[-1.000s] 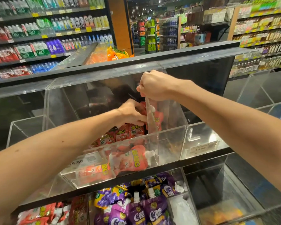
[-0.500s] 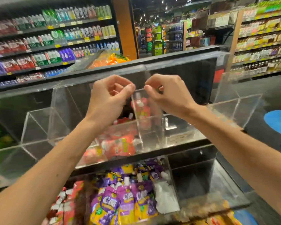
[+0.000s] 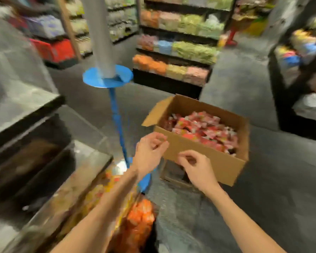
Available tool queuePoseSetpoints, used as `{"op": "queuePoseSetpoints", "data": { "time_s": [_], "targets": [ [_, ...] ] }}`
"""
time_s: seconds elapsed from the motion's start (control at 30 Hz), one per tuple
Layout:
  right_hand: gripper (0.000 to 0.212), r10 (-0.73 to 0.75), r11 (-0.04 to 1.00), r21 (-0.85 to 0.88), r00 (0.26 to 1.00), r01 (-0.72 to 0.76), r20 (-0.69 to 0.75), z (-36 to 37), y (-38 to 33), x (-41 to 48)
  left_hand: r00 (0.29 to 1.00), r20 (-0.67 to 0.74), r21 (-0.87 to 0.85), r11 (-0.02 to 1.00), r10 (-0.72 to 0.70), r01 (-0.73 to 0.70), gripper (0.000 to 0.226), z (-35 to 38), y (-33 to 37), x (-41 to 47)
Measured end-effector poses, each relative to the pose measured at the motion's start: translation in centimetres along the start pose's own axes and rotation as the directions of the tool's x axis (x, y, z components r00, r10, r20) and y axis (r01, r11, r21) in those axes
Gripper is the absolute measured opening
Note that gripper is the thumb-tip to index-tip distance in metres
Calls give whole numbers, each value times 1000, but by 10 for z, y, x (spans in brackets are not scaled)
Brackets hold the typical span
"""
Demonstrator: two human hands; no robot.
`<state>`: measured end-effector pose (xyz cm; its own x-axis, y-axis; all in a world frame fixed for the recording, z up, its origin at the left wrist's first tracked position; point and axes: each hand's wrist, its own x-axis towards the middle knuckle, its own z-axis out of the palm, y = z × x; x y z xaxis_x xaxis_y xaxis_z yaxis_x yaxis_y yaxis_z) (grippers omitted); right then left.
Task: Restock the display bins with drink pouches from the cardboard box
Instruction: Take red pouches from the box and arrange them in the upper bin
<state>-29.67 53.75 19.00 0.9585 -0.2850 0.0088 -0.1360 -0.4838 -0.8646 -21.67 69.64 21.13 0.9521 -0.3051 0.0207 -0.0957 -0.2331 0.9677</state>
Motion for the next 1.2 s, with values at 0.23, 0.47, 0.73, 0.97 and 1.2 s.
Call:
{"op": "queuePoseSetpoints", "data": {
  "time_s": [0.23,0.47,0.73,0.97,1.2],
  "targets": [
    [5,336,942,35,935,-334,-111,-75,117,77,951,208,161,967,-230,198,12,126,-54,112],
    [15,478,874,-69,876,-481,-58,-93,252,248,904,122,259,892,-410,370,33,224,-127,295],
    [48,536,812,-277,844,-513,6,-88,318,390,413,93,-169,395,-906,903,115,297,-184,396],
    [74,680,731,-302,684,-611,263,-69,324,454,304,-48,-195,307,-951,931,117,331,-202,412],
    [41,688,721,-445,625,-531,369,-70,329,455,416,-169,-213,446,-893,870,56,339,-239,380]
  ]
}}
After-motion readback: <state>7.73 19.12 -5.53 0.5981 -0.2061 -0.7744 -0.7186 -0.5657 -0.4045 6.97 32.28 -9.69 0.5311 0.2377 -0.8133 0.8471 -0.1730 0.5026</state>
